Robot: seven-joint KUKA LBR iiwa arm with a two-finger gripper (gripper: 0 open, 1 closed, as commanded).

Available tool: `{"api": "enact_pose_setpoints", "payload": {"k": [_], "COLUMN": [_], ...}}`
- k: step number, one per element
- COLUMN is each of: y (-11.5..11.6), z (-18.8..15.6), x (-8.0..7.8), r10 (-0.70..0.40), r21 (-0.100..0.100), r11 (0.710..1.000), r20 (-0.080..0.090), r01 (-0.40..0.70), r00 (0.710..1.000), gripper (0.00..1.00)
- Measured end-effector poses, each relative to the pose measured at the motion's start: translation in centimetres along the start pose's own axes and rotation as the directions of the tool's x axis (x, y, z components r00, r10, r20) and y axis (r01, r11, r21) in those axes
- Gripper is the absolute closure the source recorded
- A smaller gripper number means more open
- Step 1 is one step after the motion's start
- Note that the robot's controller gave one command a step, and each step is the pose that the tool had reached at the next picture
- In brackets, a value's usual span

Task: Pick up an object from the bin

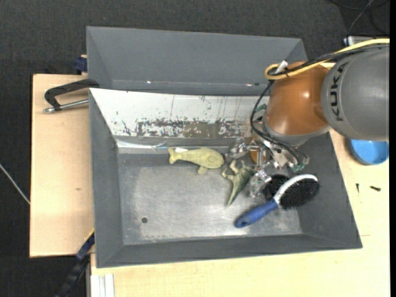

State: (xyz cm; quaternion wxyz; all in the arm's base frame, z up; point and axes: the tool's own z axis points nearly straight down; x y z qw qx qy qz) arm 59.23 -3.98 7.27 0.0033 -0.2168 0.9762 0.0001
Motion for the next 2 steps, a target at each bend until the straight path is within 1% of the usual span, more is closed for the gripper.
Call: {"api": "enact_pose_setpoints", "payload": {"k": [1,2], "y": [0.0,1.0], "z": [-0.2,-17.7], "x": [-0.3,-0.2], "r10": [0.000,0.071], "r21": [0.004,0.005], "r11": [1.000,0.997], "r20": [0.012,0.009], "r01": [0.000,-0.071], "r00": [1.000,0.997], "gripper": [1.00,1.00]}}
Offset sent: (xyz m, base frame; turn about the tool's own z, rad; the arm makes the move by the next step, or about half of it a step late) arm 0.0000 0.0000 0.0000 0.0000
